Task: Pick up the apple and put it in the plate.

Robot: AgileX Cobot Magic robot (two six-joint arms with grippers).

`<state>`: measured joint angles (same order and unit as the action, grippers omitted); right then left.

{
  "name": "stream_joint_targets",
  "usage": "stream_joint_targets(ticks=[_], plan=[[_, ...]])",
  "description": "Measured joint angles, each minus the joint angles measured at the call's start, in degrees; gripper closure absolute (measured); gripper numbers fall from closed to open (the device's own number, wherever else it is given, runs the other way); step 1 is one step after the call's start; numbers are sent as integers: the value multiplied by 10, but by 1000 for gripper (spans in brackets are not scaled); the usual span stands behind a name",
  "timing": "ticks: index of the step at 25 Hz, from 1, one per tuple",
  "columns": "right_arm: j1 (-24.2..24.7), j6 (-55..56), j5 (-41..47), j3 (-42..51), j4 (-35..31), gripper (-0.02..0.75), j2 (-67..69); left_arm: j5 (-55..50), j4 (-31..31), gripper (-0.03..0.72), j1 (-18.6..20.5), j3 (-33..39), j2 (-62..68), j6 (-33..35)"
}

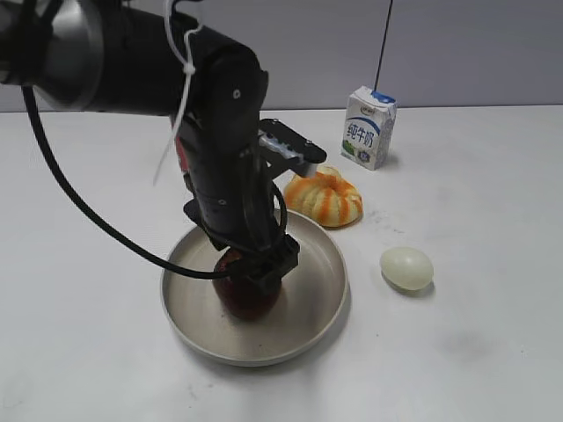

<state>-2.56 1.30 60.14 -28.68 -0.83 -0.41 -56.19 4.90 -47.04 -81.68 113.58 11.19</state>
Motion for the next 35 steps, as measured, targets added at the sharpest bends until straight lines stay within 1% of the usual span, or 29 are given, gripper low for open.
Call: stream_joint_targets(ticks=[5, 7, 9, 12, 13, 17, 22, 25, 27, 29, 32, 35], plan=[[0, 0, 0, 0, 0, 153, 0, -31, 1, 18, 6, -29, -35, 1], [0, 0, 0, 0, 0, 153, 0, -39, 1, 18, 19, -36, -63, 1], [0, 0, 0, 0, 0, 153, 0, -47, -1, 21, 41, -38, -88, 1], [0, 0, 0, 0, 0, 153, 0, -69, -5, 26, 92, -38, -114, 1], [0, 0, 0, 0, 0, 153, 0, -80, -7, 31, 115, -38, -119, 1], [0, 0, 0, 0, 0, 153, 0, -122, -16, 61, 215, -38, -121, 1], [0, 0, 0, 0, 0, 153, 0, -132, -20, 79, 344, -38, -121, 1], [0, 0, 0, 0, 0, 153, 0, -133, -20, 87, 408, -38, -121, 1], [0, 0, 0, 0, 0, 153, 0, -133, -19, 91, 432, -38, -122, -3], [0, 0, 0, 0, -1, 153, 0, -133, -1, 94, 450, -33, -133, -5], [0, 0, 0, 0, -1, 153, 0, -133, 23, 94, 462, -8, -164, -6], [0, 0, 0, 0, -1, 153, 0, -133, 26, 95, 463, 47, -212, -6]])
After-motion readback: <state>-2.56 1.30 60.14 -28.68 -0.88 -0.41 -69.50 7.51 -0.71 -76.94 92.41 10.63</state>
